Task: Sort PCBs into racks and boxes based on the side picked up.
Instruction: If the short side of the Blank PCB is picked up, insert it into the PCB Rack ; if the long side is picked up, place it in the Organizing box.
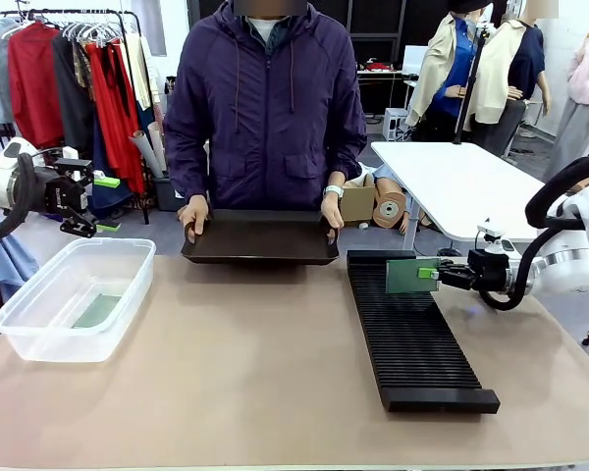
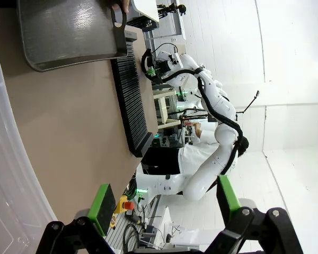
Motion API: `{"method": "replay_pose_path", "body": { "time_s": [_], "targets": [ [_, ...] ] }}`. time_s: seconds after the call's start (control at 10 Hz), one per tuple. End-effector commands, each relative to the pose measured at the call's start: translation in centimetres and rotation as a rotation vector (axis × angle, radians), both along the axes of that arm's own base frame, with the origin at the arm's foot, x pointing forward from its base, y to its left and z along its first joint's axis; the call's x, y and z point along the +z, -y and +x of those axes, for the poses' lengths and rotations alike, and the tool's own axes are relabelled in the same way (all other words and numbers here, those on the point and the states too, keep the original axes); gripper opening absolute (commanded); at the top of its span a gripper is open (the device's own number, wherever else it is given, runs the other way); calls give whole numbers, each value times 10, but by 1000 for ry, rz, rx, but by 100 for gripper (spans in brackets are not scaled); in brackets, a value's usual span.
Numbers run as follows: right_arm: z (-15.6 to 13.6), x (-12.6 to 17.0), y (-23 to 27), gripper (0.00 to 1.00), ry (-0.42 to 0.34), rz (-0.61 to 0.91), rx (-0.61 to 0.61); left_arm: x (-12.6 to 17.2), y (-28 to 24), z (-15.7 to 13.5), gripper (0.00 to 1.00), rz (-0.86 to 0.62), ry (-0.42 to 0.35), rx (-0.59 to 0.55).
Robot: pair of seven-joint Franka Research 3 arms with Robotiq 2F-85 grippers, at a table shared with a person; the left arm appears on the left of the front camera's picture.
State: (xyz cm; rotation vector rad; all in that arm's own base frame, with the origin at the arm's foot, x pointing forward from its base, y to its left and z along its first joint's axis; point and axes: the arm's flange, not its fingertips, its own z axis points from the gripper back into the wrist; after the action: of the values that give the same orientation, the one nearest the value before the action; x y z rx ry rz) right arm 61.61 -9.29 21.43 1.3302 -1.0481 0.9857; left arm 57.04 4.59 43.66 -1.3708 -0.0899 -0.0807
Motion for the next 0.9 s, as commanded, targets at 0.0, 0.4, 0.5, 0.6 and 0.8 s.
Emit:
{"method": "replay_pose_path", "body": {
  "time_s": [0.0, 0.4, 0.5, 0.6, 0.8],
  "targets": [
    [0, 2, -2, 0, 3, 6, -1, 0, -1, 0, 100, 0, 1, 4],
    [0, -4, -3, 0, 24, -23, -24, 0, -1, 0, 100, 0, 1, 4],
    [-1, -6, -5, 0, 44, -19, -28, 0, -1, 0, 100, 0, 1, 4],
    [-2, -8, -5, 0, 65, -27, -43, 0, -1, 0, 100, 0, 1, 4],
    [-5, -11, -8, 0, 76, -26, -44, 0, -1, 0, 100, 0, 1, 4]
  ]
}}
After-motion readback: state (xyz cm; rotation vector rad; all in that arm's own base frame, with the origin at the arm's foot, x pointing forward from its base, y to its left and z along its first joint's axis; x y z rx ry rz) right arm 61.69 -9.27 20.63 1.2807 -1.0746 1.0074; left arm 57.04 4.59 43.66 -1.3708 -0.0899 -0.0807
